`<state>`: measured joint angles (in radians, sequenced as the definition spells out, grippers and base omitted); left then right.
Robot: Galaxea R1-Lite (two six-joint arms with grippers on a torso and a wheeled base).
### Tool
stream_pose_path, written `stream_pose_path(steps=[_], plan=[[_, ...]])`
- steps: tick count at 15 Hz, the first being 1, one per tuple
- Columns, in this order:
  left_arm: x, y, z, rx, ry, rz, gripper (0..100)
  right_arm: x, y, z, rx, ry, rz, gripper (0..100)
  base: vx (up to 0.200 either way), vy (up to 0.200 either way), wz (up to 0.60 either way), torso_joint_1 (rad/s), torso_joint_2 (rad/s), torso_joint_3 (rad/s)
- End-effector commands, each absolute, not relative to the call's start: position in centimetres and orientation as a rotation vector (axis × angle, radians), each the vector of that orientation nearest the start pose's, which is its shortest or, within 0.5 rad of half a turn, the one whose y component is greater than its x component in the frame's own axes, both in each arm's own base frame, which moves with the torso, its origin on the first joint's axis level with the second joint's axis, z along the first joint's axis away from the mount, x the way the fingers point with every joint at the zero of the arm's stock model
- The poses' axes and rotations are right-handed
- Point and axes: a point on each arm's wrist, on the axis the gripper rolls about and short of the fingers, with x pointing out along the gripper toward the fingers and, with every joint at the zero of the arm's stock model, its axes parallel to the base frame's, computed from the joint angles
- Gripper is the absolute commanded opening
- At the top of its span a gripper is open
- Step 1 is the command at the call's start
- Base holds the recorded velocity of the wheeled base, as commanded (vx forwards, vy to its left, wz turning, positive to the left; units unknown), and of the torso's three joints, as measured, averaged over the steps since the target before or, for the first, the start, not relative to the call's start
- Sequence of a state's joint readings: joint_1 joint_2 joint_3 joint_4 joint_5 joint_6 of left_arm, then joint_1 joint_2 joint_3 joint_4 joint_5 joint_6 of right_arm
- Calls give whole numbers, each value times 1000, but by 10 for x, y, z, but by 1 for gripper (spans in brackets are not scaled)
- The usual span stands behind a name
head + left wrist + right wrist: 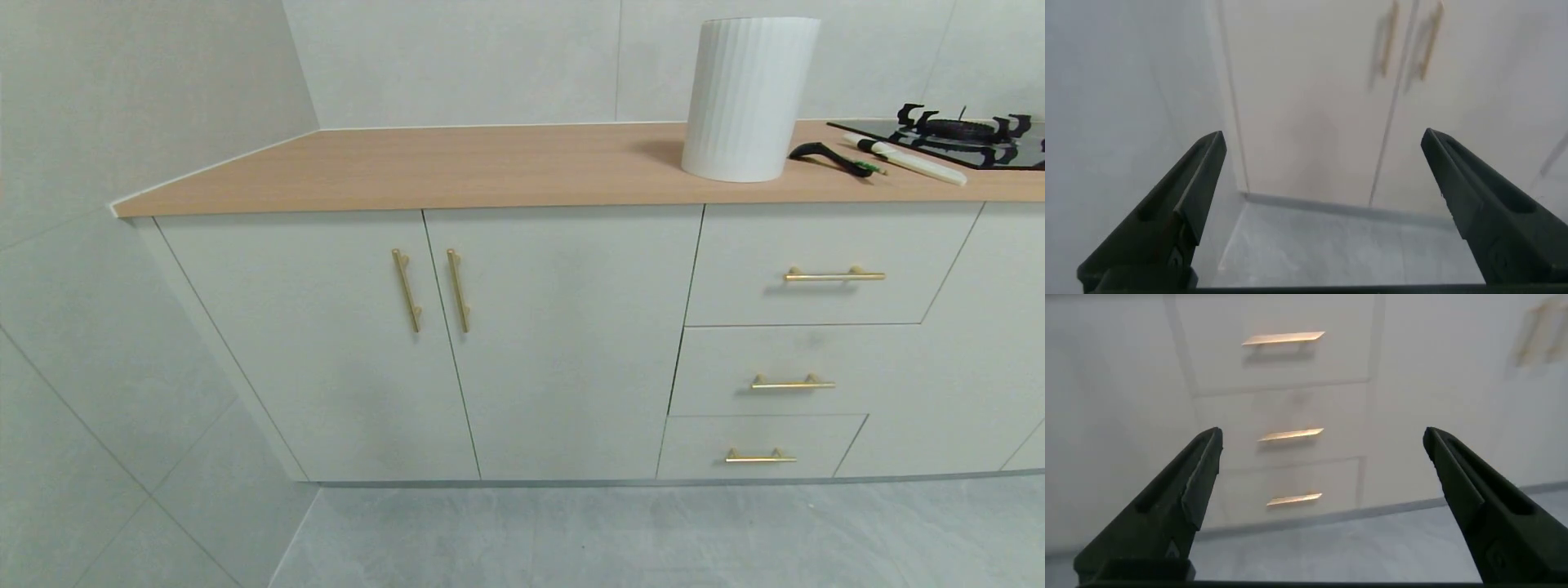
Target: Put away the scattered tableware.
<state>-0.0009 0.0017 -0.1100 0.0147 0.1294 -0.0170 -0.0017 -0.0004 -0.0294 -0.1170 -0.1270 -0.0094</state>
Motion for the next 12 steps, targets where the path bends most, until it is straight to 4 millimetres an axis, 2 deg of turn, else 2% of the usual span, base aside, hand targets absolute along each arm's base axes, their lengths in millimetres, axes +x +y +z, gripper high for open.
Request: stream_pose_path(steps=[1, 12], plan=[[-23, 2, 82, 8, -55, 95, 100, -23, -2, 80, -2, -38, -83, 100, 0, 0, 0, 0, 0, 0], [-23, 1, 75, 28, 3, 29, 100, -23, 0, 76, -3, 0, 18, 100, 0, 0, 0, 0, 0, 0]])
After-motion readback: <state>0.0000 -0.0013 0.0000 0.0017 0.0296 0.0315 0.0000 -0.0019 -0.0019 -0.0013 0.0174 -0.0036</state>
